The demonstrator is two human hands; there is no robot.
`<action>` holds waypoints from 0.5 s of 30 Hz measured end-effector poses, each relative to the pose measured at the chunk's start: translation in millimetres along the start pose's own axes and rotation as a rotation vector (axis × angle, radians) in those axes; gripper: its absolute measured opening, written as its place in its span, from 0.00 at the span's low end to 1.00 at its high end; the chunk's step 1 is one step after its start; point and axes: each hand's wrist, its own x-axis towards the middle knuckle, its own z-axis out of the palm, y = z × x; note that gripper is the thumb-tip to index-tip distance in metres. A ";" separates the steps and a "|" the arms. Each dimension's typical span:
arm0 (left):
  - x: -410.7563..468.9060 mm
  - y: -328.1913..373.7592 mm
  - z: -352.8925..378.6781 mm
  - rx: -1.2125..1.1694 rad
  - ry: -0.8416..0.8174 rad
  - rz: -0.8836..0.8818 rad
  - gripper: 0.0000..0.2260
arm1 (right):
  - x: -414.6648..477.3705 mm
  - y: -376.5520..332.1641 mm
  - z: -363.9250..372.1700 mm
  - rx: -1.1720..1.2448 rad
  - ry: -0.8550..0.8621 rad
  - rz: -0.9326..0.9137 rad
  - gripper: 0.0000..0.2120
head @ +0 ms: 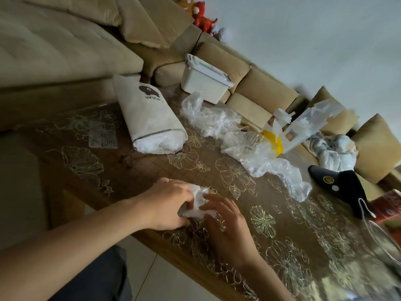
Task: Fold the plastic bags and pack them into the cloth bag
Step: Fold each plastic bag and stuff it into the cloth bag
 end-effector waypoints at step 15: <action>11.2 -3.0 -8.6 -0.377 0.186 -0.259 0.06 | 56.4 9.5 0.2 0.189 -0.187 0.368 0.07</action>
